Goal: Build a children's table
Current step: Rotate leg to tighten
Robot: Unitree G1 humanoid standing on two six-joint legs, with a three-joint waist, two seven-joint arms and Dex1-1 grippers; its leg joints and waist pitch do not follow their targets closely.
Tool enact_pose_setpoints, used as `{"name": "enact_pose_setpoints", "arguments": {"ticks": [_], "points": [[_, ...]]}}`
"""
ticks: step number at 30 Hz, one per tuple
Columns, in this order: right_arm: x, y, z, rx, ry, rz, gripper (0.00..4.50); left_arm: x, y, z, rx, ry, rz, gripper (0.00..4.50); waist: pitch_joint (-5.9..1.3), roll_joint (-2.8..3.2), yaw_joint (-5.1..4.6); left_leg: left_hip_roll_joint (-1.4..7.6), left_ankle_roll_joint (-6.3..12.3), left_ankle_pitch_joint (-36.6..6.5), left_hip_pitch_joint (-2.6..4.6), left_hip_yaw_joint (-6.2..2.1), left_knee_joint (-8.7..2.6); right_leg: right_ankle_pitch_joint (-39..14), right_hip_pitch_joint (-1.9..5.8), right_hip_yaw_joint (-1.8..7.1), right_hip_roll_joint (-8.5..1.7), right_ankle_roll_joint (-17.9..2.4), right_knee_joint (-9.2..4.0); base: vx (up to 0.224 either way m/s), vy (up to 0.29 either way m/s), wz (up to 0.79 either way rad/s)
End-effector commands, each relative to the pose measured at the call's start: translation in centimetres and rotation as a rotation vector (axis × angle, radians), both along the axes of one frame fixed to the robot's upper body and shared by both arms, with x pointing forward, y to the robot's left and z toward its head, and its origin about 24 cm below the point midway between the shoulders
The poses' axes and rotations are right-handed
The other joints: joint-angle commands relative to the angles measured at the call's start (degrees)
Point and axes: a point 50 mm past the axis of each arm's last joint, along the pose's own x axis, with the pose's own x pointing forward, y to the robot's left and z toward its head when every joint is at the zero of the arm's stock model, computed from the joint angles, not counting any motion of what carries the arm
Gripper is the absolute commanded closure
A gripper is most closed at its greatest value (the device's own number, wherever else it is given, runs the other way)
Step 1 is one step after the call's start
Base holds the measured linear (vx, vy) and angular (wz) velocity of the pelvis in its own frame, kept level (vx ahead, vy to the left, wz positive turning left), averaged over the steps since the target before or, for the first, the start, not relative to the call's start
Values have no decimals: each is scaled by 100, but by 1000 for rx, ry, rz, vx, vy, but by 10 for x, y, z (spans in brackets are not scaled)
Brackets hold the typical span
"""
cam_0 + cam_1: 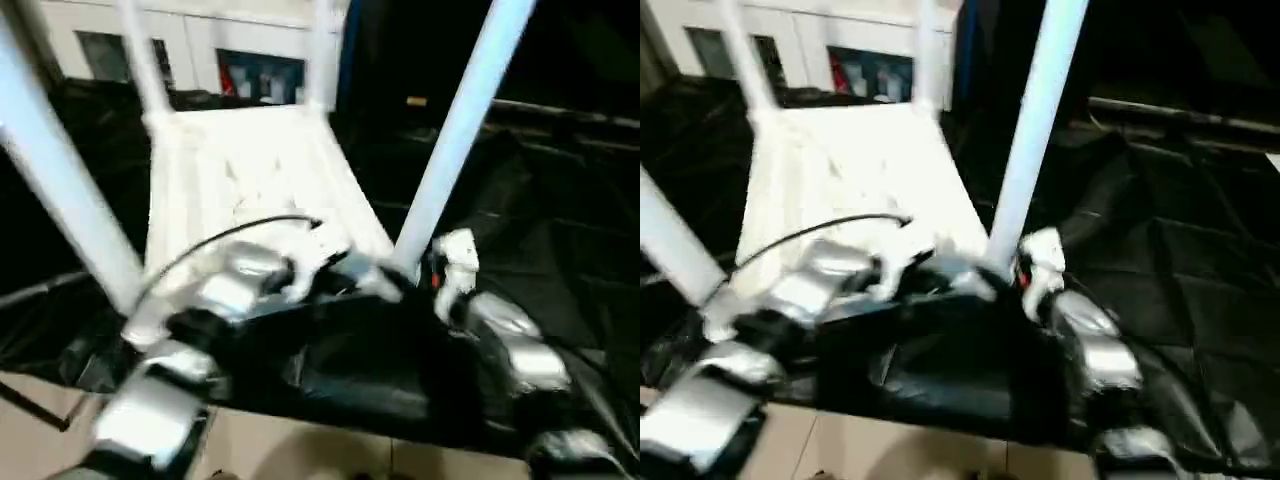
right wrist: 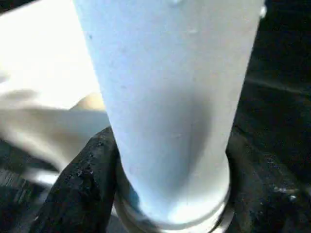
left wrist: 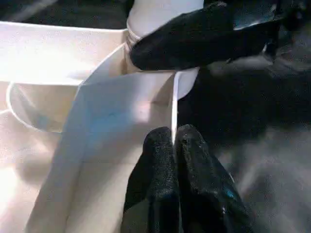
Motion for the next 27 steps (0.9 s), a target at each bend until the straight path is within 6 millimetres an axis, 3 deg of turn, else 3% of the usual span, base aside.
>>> {"name": "enact_pose_setpoints", "arguments": {"ticks": [1,5,6,8,10,11,16,17,20,24,27], "points": [[-1,24,-10,8,66,-1,180,-6,-34,6,-97,-4,-25,450,-344,14,23,-123,152,-1271,-15,86,-340,-1472,288,130,-136,-1100,-423,0,0,0],[-1,39,-3,-60,-12,67,180,-14,-49,5,-109,-10,-80,450,-352,-2,25,-133,263,-1278,-28,96,-334,-1357,301,135,-126,-1079,-431,0,0,0],[-1,39,-3,-62,-15,70,124,-14,-49,5,-109,-10,-82,450,-357,6,32,-131,302,-1249,-25,98,-331,-1292,301,137,-129,-1096,-426,0,0,0],[-2,38,1,-38,-33,86,110,-14,-47,6,-120,-13,-104,450,-351,-17,28,-131,346,-1259,-29,102,-334,-1279,302,134,-124,-1110,-431,0,0,0],[-2,33,5,-17,-57,116,90,-13,-41,7,-120,-10,-117,450,-350,-7,43,-126,384,-1286,-21,103,-333,-1335,299,137,-134,-1106,-436,0,0,0],[-2,30,8,-14,-73,143,90,-13,-37,7,-123,-9,-129,450,-350,-36,38,-124,403,-1272,-29,104,-334,-1329,302,136,-130,-1104,-438,0,0,0],[-12,16,15,3,-89,339,90,-14,-20,9,-128,15,-189,450,-347,-49,79,-108,598,-1183,-36,112,-319,-1078,313,140,-134,-1216,-408,0,0,0],[-21,6,19,-7,-99,462,90,-16,-9,11,-128,33,-249,450,-340,-78,109,-103,608,-1173,-21,108,-324,-1147,334,127,-138,-1242,-415,0,0,0],[-31,-6,25,-8,-93,578,90,-21,5,13,-132,77,-340,450,-332,-49,145,-78,679,-1214,-23,113,-328,-1146,309,144,-152,-1276,-401,0,0,0],[-38,-17,27,-38,-84,665,90,-29,22,13,-106,155,-424,450,-327,-28,195,-46,599,-1276,37,124,-338,-1077,256,154,-152,-1388,-380,0,0,0],[-42,-22,26,-73,-64,720,90,-32,34,11,-81,198,-455,450,-322,-26,199,-58,499,-1280,17,117,-352,-1146,274,153,-148,-1355,-377,0,0,0]]}}
